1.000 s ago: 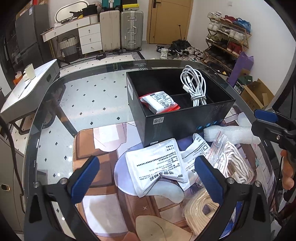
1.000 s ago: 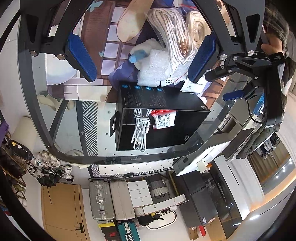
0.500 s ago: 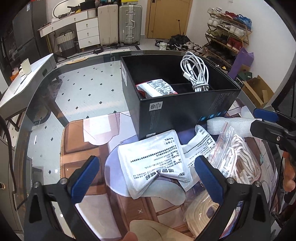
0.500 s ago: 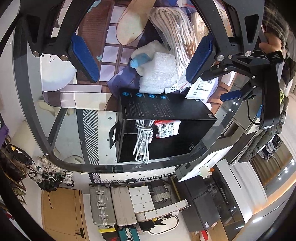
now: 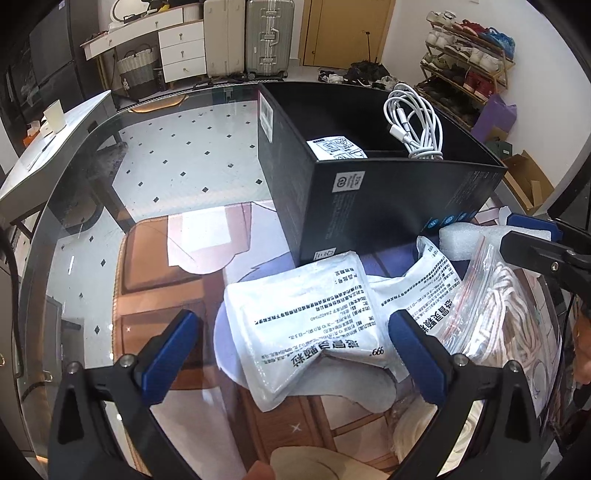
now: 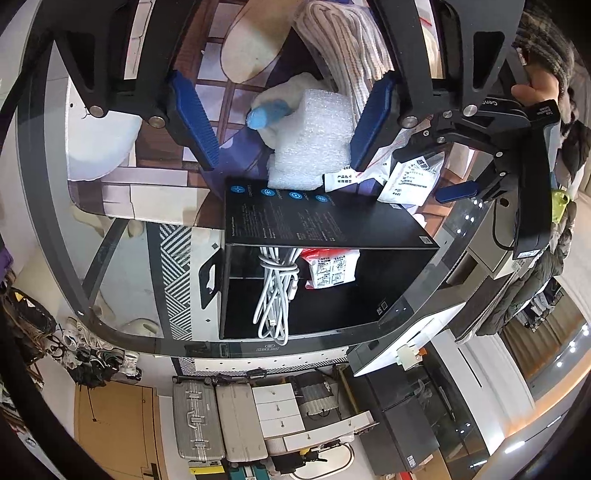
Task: Organize soft objects
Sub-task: 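Close the right tool on the bubble wrap while the left tool grasps a white pouch, then lift the white pouch with the left tool while the right tool holds the bubble wrap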
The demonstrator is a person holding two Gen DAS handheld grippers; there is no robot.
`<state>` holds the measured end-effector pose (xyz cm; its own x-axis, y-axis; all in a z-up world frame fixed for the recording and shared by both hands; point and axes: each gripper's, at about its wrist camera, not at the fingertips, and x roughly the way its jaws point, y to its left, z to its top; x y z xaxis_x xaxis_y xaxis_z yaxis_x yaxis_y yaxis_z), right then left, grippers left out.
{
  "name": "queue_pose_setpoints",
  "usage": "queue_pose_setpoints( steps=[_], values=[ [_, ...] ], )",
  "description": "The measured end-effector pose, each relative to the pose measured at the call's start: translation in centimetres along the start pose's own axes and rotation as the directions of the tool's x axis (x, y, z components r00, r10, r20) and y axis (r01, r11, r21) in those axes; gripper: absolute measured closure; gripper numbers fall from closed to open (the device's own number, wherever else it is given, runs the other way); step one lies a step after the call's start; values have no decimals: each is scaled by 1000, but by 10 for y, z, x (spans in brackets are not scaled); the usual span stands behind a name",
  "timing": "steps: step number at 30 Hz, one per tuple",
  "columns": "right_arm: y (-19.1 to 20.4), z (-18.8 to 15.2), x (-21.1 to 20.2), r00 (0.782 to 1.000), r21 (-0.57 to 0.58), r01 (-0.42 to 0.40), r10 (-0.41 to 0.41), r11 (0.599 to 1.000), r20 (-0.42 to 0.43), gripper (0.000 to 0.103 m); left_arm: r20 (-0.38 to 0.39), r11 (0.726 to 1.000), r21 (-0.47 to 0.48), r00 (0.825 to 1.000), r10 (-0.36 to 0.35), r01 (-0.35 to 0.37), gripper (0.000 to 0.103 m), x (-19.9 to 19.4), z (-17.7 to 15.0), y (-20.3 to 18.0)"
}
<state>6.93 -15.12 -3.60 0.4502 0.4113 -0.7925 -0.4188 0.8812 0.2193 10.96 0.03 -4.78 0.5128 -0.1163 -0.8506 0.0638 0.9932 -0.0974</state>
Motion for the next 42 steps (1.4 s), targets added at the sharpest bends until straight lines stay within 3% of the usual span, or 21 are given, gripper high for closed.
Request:
queue_pose_setpoints(
  steps=[12,20,22,25,42],
  values=[
    [6,4,8,1000,-13,1,-2,1000,-23,40,-15,999,24,999,47,-46,0,4,1,-6],
    [10,4,11,1000,-26,-2,2,1000,-24,55,-9,999,21,999,47,-46,0,4,0,-6],
    [12,3,11,1000,-34,-2,1,999,-25,63,-3,999,20,999,41,-41,1,3,-1,-5],
    [12,2,12,1000,-42,0,-1,999,-22,64,1,998,28,999,51,-51,4,1,-4,-4],
    [12,1,12,1000,-45,2,-3,999,-14,64,24,997,9,997,75,-75,51,-13,-11,13]
  ],
)
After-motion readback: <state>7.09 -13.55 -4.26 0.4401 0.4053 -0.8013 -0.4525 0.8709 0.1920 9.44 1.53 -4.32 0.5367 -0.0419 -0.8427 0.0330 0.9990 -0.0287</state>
